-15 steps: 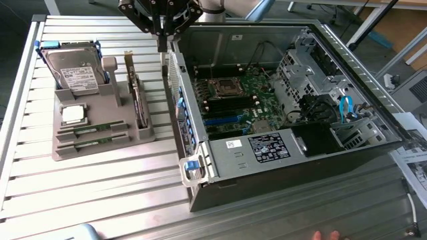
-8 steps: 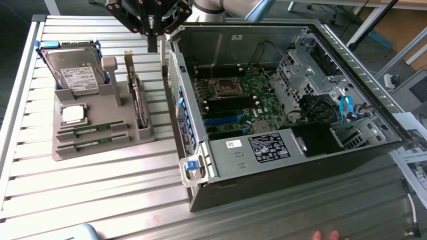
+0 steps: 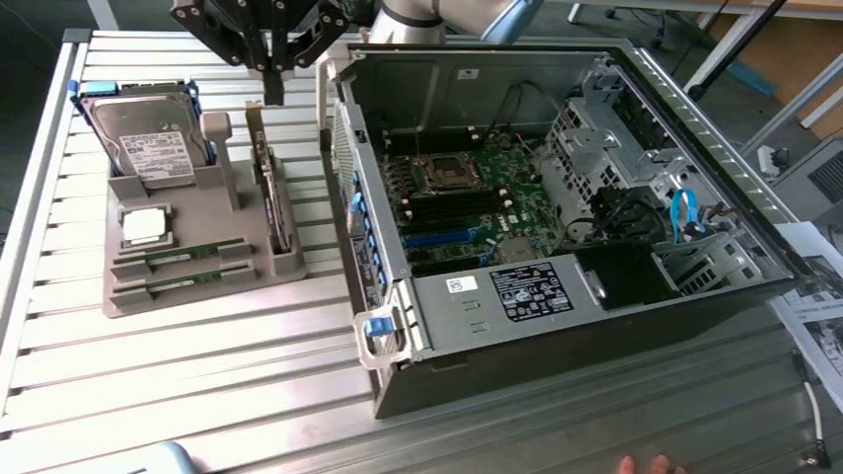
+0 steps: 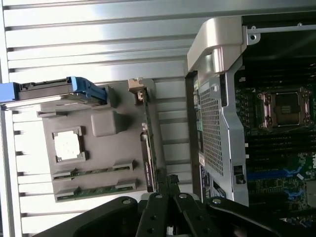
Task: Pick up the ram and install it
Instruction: 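Reach for the ram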
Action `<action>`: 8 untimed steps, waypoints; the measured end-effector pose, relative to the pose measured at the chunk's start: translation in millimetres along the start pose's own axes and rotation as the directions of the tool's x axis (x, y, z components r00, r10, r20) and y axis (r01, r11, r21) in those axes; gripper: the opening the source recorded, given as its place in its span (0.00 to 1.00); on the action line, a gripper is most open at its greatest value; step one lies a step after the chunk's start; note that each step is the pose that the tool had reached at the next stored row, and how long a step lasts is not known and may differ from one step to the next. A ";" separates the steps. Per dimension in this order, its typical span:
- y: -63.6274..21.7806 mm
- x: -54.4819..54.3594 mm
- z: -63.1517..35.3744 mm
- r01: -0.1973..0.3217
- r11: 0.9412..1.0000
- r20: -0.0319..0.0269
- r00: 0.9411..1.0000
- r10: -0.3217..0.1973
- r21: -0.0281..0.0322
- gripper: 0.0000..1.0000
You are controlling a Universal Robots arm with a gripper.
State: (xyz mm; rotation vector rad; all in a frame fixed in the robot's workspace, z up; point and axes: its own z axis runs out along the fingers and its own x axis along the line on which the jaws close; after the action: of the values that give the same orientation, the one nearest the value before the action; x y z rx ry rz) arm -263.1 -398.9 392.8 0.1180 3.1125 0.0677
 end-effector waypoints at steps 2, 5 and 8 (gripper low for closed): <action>-0.5 6.0 -0.1 0.000 1.000 0.000 1.000 0.000 0.000 0.11; -1.1 15.0 -0.4 0.000 1.000 0.000 1.000 0.000 0.000 0.11; -1.8 23.6 -0.5 0.000 1.000 0.000 1.000 0.000 0.000 0.11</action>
State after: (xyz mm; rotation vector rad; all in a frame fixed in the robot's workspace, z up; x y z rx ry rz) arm -286.8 -398.9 392.6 0.1180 3.1125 0.0676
